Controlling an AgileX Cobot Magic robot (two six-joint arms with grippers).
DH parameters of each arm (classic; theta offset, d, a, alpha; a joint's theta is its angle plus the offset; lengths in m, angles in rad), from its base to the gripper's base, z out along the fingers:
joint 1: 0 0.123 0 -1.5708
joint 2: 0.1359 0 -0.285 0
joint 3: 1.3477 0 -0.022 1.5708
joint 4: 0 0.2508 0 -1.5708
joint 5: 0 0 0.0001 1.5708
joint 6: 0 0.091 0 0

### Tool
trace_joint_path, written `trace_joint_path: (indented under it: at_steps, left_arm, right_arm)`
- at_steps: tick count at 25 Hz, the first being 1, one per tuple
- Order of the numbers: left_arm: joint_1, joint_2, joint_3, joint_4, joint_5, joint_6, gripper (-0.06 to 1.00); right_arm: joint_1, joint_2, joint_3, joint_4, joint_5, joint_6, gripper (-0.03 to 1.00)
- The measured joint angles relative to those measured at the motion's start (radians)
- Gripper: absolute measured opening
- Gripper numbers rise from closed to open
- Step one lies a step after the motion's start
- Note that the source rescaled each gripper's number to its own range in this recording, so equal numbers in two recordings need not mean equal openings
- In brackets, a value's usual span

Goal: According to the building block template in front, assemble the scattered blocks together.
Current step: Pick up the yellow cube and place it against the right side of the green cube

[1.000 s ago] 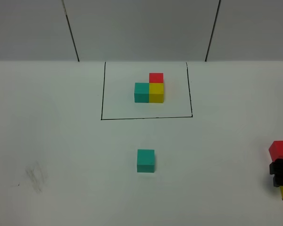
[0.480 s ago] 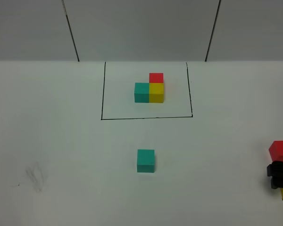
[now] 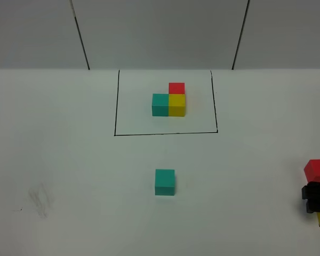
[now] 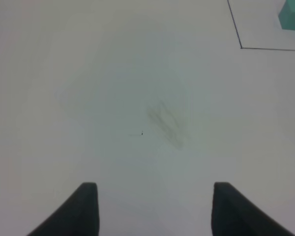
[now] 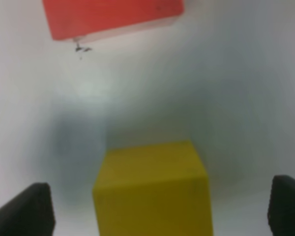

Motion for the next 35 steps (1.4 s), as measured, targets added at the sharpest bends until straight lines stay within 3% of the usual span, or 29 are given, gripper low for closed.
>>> trace_joint_path:
  at_steps: [4,7,10,13,19,23,28,35]
  left_arm:
    - [0.0,0.0,0.0,0.0,0.0,0.0,0.17]
    - [0.0,0.0,0.0,0.0,0.0,0.0,0.17]
    - [0.0,0.0,0.0,0.0,0.0,0.0,0.17]
    - [0.0,0.0,0.0,0.0,0.0,0.0,0.16]
    - [0.0,0.0,0.0,0.0,0.0,0.0,0.16]
    - [0.0,0.0,0.0,0.0,0.0,0.0,0.16]
    - [0.0,0.0,0.0,0.0,0.0,0.0,0.16]
    - [0.0,0.0,0.0,0.0,0.0,0.0,0.16]
  right_arm:
    - [0.0,0.0,0.0,0.009,0.006,-0.004,0.72]
    - [0.0,0.0,0.0,0.012,0.016,-0.01,0.59]
    - [0.0,0.0,0.0,0.016,0.029,-0.013,0.34]
    - [0.0,0.0,0.0,0.017,0.038,-0.018,0.01]
    - [0.0,-0.001,-0.004,0.022,0.042,-0.075,0.0]
    - [0.035,-0.069,-0.053,0.049,0.134,-0.139,0.0]
    - [0.197,-0.172,-0.152,0.063,0.269,-0.329,0.0]
    - [0.42,-0.101,-0.322,0.069,0.367,-0.65,0.0]
